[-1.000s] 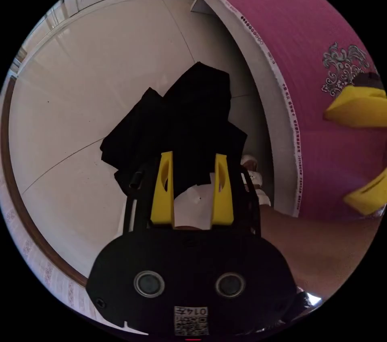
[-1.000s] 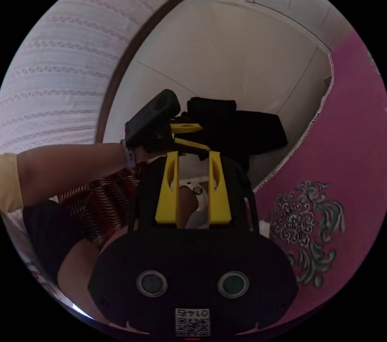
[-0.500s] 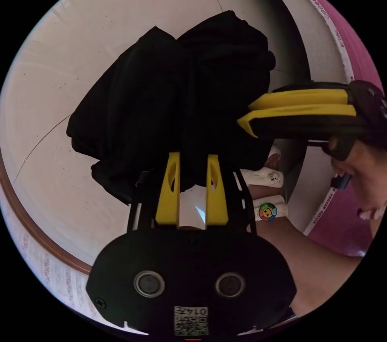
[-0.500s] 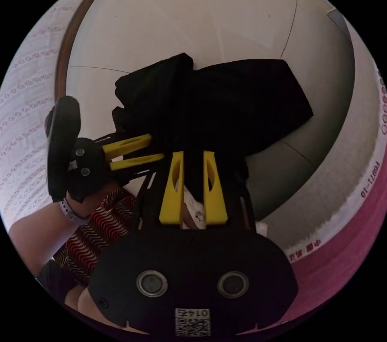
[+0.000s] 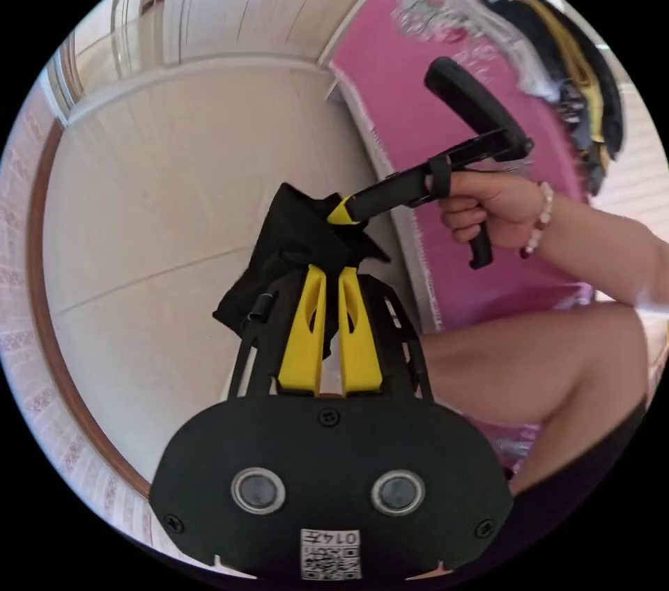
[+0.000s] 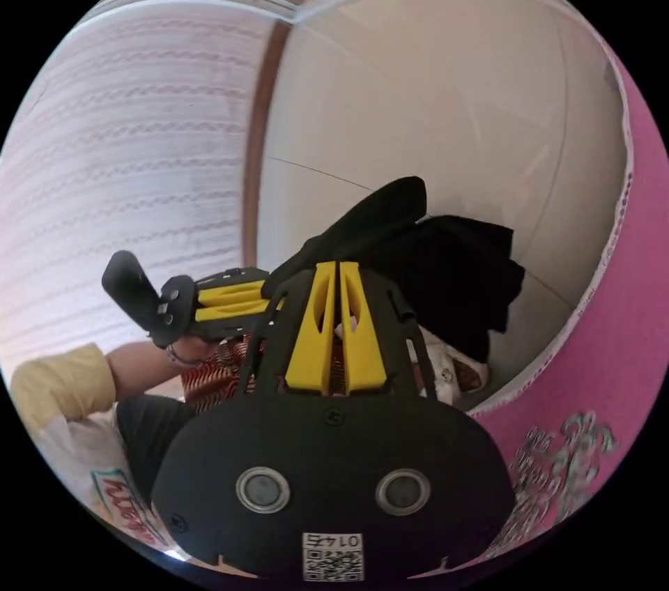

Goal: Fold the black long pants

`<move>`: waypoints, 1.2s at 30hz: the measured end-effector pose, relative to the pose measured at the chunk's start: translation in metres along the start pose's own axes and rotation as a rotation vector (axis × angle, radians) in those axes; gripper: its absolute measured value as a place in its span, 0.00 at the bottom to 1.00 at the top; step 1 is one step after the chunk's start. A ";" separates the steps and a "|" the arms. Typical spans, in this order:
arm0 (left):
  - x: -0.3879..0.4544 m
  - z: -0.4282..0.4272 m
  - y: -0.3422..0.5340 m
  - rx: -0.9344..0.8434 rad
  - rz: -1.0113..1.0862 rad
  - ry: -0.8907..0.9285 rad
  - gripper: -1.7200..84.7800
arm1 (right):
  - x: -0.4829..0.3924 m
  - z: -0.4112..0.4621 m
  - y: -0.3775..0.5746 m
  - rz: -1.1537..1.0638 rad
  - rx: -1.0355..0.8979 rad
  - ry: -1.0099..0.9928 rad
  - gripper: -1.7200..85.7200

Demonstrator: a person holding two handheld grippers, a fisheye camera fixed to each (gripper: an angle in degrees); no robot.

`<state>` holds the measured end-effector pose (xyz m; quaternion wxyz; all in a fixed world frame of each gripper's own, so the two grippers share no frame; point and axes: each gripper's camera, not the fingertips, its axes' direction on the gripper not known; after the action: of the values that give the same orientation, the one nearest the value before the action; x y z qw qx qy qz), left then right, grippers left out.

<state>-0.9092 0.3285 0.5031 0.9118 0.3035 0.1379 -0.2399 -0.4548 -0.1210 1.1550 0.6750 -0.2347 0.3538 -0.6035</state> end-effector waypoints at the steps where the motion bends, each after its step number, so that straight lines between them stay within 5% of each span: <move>1: 0.009 -0.040 0.009 0.045 0.040 0.006 0.02 | -0.035 -0.022 0.019 -0.075 0.047 -0.009 0.02; 9: 0.111 -0.281 0.067 0.484 0.486 0.250 0.02 | -0.208 -0.199 0.268 -0.215 0.714 0.052 0.02; 14: 0.224 -0.378 0.096 0.735 0.902 0.758 0.02 | -0.305 -0.272 0.485 -0.194 1.197 0.211 0.02; 18: 0.334 -0.413 0.127 0.762 1.140 0.963 0.03 | -0.408 -0.278 0.684 -0.170 1.670 0.477 0.02; 23: 0.487 -0.419 0.181 0.448 1.234 1.223 0.05 | -0.490 -0.225 0.856 0.147 1.965 0.790 0.02; 27: 0.545 -0.334 0.213 0.140 1.166 1.119 0.05 | -0.480 -0.142 0.949 0.648 1.960 0.850 0.02; 29: 0.560 -0.239 0.239 -0.162 1.110 0.812 0.05 | -0.444 -0.101 0.976 0.960 1.819 0.764 0.02; 32: 0.537 -0.139 0.280 -0.433 1.089 0.476 0.02 | -0.370 -0.016 1.007 1.451 1.492 0.377 0.02; 36: 0.501 -0.092 0.307 -0.594 1.016 0.467 0.01 | -0.353 0.086 1.015 1.576 1.537 0.180 0.02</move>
<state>-0.3345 0.4233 0.3821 0.9031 0.1096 0.2326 0.3439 0.2621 0.3794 0.5235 0.8083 0.5833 -0.0172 -0.0783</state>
